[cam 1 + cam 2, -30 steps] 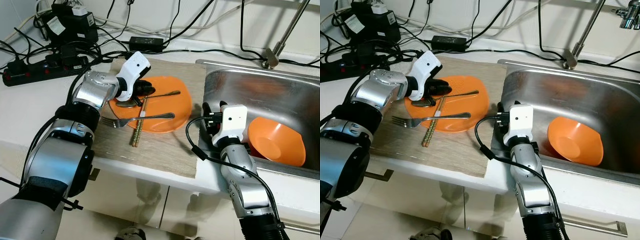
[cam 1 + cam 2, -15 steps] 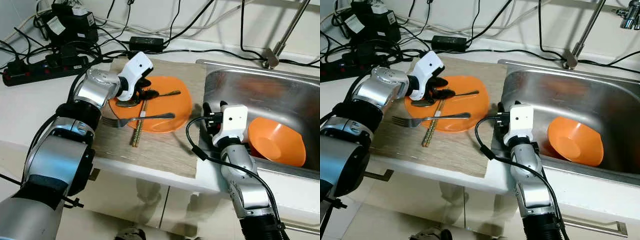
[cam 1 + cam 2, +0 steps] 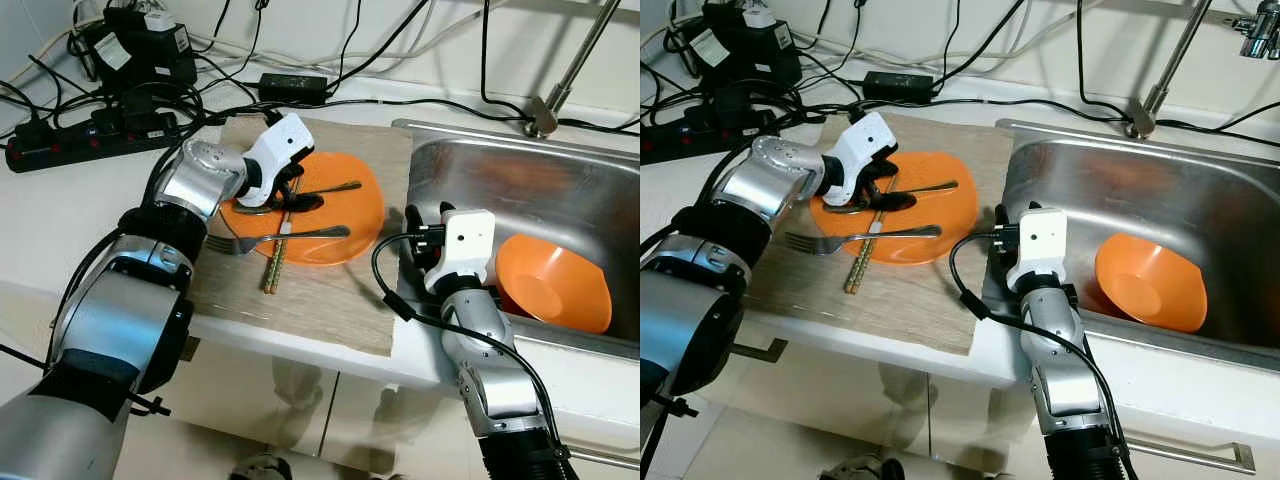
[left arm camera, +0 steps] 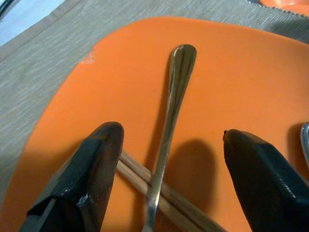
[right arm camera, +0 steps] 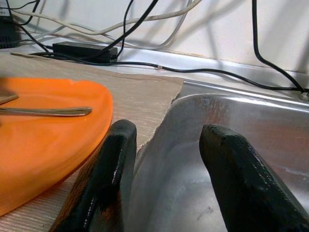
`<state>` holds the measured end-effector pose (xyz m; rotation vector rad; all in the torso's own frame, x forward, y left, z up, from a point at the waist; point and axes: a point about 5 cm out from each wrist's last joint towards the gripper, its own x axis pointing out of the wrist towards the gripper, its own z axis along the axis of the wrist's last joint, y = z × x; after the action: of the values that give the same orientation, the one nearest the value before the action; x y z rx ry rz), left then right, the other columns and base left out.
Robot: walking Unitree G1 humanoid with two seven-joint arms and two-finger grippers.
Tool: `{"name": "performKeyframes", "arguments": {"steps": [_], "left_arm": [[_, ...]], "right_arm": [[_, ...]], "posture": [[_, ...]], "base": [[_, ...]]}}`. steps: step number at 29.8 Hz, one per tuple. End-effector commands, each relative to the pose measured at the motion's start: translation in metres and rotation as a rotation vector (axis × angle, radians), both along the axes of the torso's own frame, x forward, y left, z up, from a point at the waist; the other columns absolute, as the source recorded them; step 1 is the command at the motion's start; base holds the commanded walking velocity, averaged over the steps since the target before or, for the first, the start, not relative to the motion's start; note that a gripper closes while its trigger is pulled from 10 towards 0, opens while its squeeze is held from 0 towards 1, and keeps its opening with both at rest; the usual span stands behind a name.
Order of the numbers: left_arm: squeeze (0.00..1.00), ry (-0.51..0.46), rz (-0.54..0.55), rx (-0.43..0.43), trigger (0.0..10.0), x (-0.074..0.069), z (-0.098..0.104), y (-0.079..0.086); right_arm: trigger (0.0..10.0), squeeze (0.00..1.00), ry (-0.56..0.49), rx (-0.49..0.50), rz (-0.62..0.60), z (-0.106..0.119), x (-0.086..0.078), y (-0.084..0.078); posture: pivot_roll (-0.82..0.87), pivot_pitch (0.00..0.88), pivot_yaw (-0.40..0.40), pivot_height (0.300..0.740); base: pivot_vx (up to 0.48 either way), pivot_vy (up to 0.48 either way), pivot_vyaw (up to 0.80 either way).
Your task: Kitchen organization
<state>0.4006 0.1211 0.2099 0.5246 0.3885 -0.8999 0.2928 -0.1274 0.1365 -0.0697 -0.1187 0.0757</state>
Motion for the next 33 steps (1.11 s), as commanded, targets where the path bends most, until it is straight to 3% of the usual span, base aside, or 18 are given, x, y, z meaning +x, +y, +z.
{"name": "performKeyframes", "arguments": {"steps": [1, 28, 29, 30, 33], "left_arm": [[0.00, -0.006, -0.008, 0.019, 10.0, 0.001, 0.003, -0.002], [0.00, 0.095, -0.030, 0.008, 10.0, -0.003, -0.011, -0.002], [0.00, 0.095, -0.031, 0.008, 3.4, -0.003, -0.012, -0.002], [0.00, 0.101, -0.032, 0.002, 0.0, -0.004, -0.012, -0.003], [0.00, 0.101, -0.040, -0.009, 0.0, -0.004, -0.011, -0.004]], "right_arm": [[10.0, 0.00, -0.010, -0.002, -0.014, 0.003, -0.001, -0.003], [10.0, 0.00, -0.033, 0.019, -0.001, 0.012, -0.001, -0.001], [10.0, 0.00, -0.034, 0.020, 0.001, 0.013, -0.001, -0.001], [10.0, 0.00, -0.036, 0.020, 0.002, 0.013, -0.001, -0.001], [10.0, 0.00, -0.035, 0.020, 0.000, 0.014, -0.001, -0.001]], "posture": [[0.01, 0.003, -0.003, 0.740], [0.01, 0.015, -0.004, 0.740], [0.01, 0.015, -0.004, 0.740], [0.01, 0.015, -0.004, 0.740], [0.01, 0.017, -0.003, 0.740]], "base": [[0.000, 0.000, 0.00], [0.000, 0.000, 0.00], [0.000, 0.000, 0.00], [0.000, 0.000, 0.00], [0.000, 0.000, 0.00]]}}
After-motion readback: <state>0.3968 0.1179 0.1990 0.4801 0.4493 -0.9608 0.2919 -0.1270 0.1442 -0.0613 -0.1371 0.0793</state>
